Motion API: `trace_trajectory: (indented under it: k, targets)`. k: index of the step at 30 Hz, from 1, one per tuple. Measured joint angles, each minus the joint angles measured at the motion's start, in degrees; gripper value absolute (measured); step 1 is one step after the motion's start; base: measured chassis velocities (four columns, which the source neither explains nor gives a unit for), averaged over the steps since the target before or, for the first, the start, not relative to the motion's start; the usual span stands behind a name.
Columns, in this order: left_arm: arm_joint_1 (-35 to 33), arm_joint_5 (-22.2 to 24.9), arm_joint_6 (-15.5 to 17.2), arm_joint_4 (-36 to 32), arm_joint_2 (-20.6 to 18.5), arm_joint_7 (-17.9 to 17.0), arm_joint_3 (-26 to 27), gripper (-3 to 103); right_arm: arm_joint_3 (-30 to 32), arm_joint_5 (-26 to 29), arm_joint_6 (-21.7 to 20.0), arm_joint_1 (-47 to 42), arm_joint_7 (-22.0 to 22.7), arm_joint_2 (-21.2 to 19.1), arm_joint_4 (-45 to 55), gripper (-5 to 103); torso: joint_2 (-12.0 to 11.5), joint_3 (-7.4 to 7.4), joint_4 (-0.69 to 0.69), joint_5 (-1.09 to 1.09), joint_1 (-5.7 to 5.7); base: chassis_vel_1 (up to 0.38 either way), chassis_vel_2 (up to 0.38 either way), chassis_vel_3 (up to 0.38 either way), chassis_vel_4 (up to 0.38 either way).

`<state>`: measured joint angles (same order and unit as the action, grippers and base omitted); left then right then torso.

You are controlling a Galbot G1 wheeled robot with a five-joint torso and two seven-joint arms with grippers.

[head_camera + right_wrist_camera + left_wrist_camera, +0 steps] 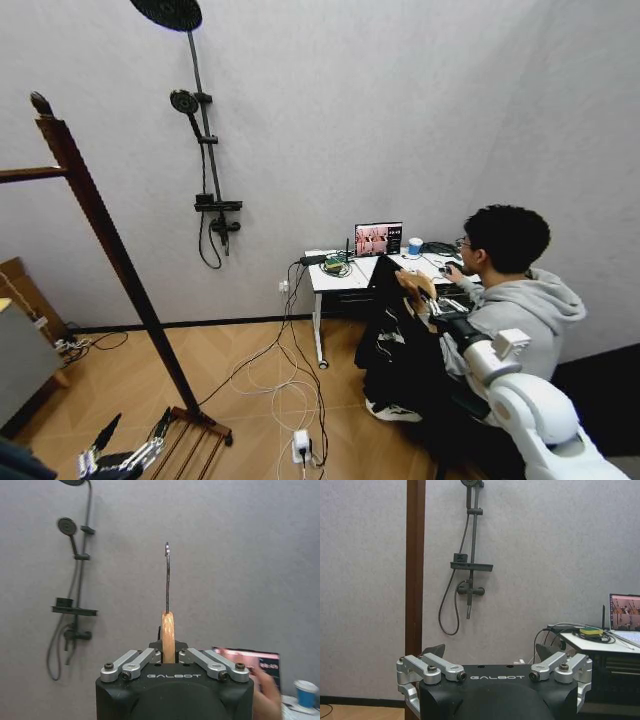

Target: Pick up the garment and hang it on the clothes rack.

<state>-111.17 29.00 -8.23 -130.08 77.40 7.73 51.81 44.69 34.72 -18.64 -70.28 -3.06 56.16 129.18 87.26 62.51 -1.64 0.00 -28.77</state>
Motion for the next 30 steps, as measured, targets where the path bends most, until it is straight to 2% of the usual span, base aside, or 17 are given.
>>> trace_trajectory:
  k: [4,11,15,21,30]
  targets:
    - [0.0,0.0,0.0,0.0,0.0,0.0,0.0,100,-1.5,3.87,-0.25,0.38,-0.91,-2.34,2.19,10,0.0,0.0,0.0,-0.01,0.0,0.0,0.0,0.0,0.0]
    - [0.0,0.0,0.0,0.0,0.0,0.0,0.0,100,-1.4,4.72,-0.02,0.15,-1.09,-2.73,2.18,10,0.0,0.0,-0.01,0.0,0.0,0.0,0.0,0.0,0.0]
    - [0.0,0.0,0.0,0.0,0.0,0.0,0.0,100,-4.43,4.54,0.02,1.17,1.4,-1.22,1.6,10,0.0,0.0,0.0,0.0,0.0,0.0,0.0,0.0,0.0]
    - [0.0,0.0,0.0,0.0,0.0,0.0,0.0,100,-8.33,3.54,-0.81,2.82,1.89,0.66,0.86,10,0.0,0.0,0.0,0.0,0.0,0.0,0.0,0.0,0.0]
    - [0.0,0.0,0.0,0.0,0.0,0.0,0.0,100,-7.95,5.62,-0.8,2.77,1.09,1.8,0.14,10,0.0,0.0,-0.01,0.0,0.0,0.0,0.0,0.0,0.0]
